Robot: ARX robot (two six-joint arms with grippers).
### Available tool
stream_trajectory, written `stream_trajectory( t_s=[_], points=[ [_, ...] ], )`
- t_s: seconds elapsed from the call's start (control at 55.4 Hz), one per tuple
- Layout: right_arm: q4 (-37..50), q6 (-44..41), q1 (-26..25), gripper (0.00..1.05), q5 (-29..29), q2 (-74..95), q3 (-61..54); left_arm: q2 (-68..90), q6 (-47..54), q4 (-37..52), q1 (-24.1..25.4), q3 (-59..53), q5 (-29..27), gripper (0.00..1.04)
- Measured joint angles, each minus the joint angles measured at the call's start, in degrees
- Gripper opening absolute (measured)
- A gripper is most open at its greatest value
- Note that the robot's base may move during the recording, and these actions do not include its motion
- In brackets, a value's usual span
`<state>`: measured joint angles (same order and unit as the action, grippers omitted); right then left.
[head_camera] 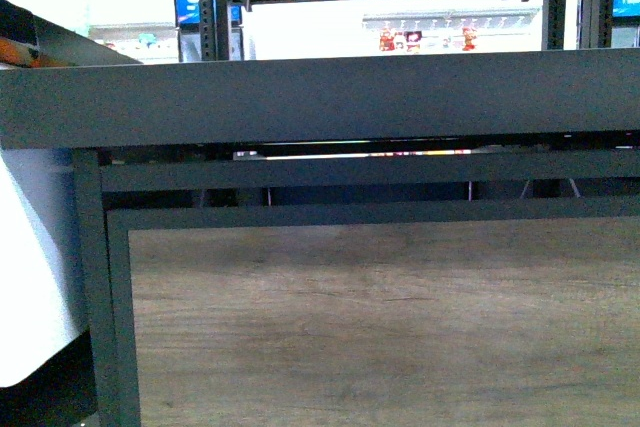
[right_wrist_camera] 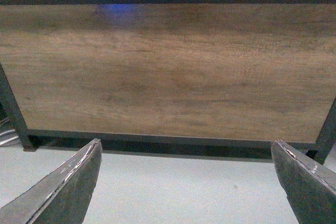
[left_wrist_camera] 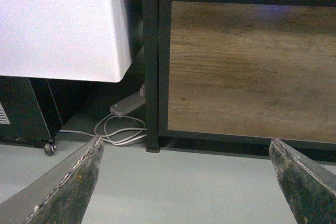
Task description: Pick lemon from shelf
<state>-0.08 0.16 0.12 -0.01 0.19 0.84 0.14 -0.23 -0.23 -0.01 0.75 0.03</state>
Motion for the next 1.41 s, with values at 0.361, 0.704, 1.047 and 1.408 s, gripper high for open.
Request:
stream_trajectory(
  t_s=[0.361, 0.704, 1.047, 1.408],
  points=[
    [0.0, -0.02, 0.0, 0.97, -0.02, 0.0, 0.0, 0.0, 0.0, 0.0, 0.0, 0.0, 0.04, 0.97],
    [0.0, -0.02, 0.0, 0.97, -0.02, -0.02, 0.0, -0.02, 0.0, 0.0, 0.0, 0.0, -0.02, 0.97],
    [0.0, -0.02, 0.0, 0.97, 0.13, 0.02, 0.0, -0.02, 0.0, 0.0, 0.0, 0.0, 0.0, 0.97],
    [0.0, -0.02, 0.0, 0.97, 0.0, 0.0, 0.0, -0.04, 0.0, 0.0, 0.0, 0.0, 0.0, 0.97]
  ],
)
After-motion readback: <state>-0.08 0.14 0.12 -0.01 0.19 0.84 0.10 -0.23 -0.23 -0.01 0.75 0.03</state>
